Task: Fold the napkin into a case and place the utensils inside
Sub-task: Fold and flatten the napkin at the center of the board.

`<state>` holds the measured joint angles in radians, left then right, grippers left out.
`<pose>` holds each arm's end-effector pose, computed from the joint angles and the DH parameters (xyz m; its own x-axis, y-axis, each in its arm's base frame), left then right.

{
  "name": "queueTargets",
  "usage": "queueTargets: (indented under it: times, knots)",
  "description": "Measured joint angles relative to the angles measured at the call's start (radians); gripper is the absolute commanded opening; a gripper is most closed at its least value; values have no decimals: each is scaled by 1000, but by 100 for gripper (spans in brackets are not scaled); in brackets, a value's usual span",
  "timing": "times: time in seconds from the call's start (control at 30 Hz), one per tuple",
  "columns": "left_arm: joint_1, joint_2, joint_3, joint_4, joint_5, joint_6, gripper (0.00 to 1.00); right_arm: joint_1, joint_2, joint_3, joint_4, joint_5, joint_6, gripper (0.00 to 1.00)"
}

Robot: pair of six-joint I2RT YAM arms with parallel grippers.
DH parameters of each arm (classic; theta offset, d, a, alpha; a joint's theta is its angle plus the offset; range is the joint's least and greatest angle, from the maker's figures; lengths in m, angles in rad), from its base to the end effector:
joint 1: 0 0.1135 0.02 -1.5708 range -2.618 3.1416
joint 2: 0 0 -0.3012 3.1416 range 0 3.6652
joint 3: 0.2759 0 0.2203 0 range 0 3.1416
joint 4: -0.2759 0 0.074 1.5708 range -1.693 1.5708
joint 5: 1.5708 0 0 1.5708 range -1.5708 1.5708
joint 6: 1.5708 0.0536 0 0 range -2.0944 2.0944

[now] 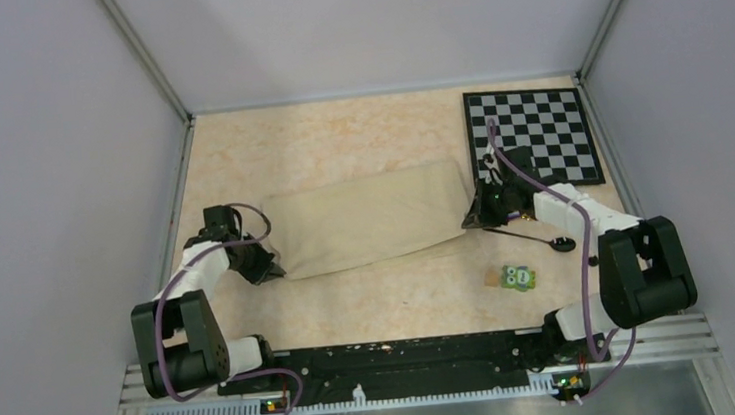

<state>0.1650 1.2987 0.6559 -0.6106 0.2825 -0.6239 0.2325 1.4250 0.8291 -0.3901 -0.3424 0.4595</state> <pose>0.1838 0.0155 0.2054 -0.7186 -0.6884 -0.0986 -0.6058 0.6893 -0.3973 0.2431 0.0761 0.2384 -0.9035 0.2154 -0.3706 0.0037 0.8685 0.4957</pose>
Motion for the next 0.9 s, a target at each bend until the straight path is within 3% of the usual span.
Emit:
queueTargets:
  times: [0.9]
  knots:
    - [0, -19, -1, -56, -101, -85, 0, 0, -87, -140, -8, -53, -2, 0]
